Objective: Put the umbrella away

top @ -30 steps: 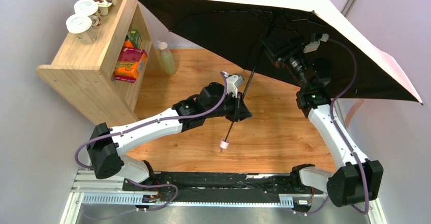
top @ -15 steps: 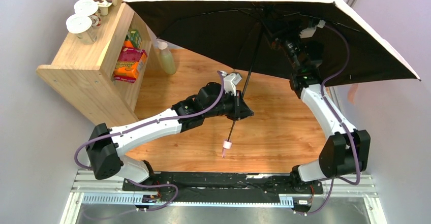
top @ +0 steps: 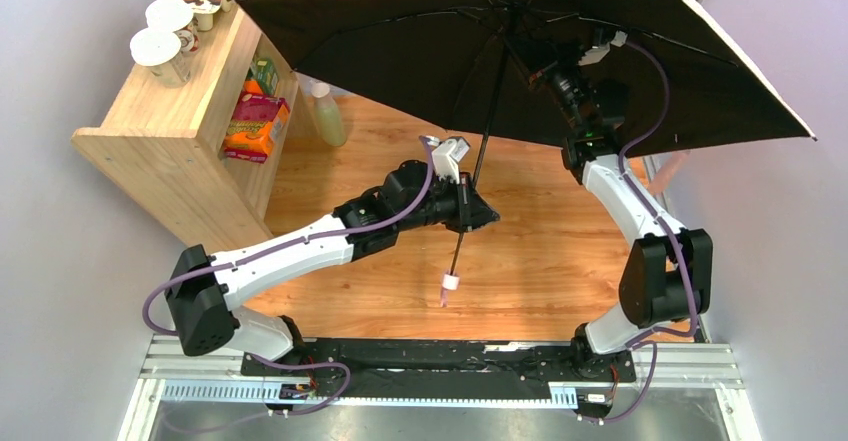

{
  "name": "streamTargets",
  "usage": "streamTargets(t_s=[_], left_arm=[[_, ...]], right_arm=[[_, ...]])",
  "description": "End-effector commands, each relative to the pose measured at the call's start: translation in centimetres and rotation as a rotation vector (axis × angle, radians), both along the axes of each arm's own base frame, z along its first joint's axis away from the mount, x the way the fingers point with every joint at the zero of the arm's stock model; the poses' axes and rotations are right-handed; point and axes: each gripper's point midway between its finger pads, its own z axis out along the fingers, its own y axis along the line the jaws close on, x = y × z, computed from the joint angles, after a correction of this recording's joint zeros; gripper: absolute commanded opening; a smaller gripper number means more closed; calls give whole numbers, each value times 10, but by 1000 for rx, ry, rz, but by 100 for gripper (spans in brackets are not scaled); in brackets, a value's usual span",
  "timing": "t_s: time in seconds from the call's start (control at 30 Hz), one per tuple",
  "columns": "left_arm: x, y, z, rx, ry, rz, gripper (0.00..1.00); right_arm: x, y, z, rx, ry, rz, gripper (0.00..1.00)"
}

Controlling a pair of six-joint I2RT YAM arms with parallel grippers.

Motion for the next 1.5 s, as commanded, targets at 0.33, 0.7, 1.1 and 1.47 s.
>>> streamTargets(t_s=[0.33,0.7,1.1,1.47], left_arm=[[19,3,91,-72,-149,-35,0],[8,22,65,-6,-118,-56,33],[-42,29,1,-80,69,-162,56],[17,46,34,-23,2,10,0]], right_arm=[[-132,49,-56,-163,-78,154,0],[-115,18,-15,-162,-81,42,0],[-74,21,1,-128,-68,40,0],[-124,67,-154,-514,395,357,0]])
